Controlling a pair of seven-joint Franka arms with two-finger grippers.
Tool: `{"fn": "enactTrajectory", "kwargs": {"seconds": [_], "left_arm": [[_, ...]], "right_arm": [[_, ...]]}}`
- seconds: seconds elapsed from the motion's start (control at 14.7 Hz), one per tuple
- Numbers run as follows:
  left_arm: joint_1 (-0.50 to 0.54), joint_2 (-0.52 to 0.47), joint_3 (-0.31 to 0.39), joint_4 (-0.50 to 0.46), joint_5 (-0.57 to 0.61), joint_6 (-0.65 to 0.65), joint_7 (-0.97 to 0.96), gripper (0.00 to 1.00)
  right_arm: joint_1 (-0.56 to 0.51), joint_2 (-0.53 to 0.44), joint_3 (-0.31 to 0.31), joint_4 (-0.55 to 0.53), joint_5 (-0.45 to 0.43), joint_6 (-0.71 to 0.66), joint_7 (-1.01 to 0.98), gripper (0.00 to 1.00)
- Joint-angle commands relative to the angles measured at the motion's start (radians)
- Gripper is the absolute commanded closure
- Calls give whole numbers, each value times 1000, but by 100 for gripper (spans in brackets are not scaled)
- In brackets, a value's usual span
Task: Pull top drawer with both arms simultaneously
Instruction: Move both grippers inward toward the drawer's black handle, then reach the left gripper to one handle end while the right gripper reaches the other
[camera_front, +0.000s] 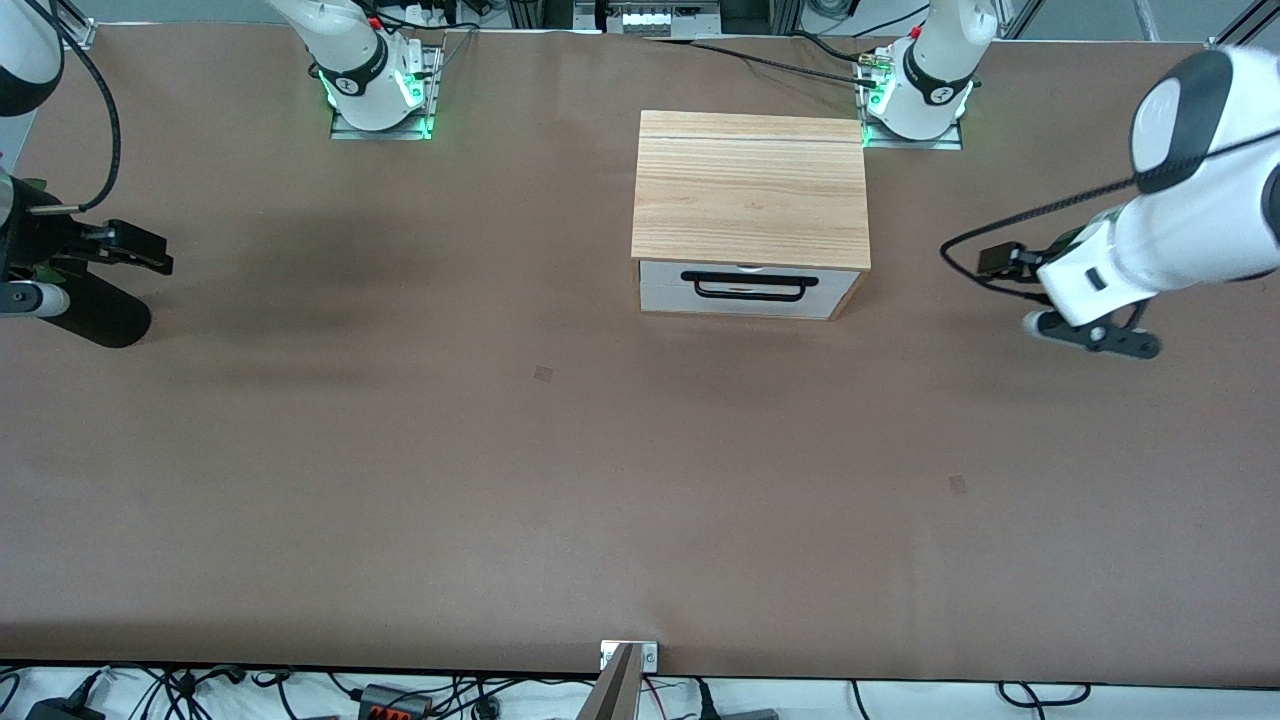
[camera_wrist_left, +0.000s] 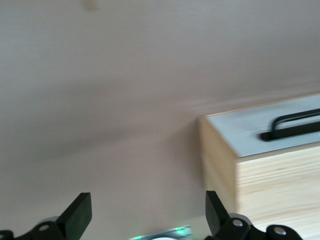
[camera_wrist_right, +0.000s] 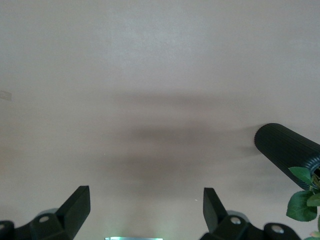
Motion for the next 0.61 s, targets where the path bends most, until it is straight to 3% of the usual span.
{"fn": "enactTrajectory", "kwargs": {"seconds": [0.0,0.07,0.27,0.54], "left_arm": [[53,63,1,38,-220,-29,68,0],[64,80,1,36,-283,-30,103,0],[112,115,1,12,-473,-37,247,0],[176,164,1,-146,-807,-36,530,0]], "right_arm": [[-4,-8,4,-4,34,-7,-16,0],[-10,-5,2,-6,94,-4,-16,0],[-39,119,-7,-9,503,-8,-26,0],[25,280,-2,-15,885,48,-97,0]]}}
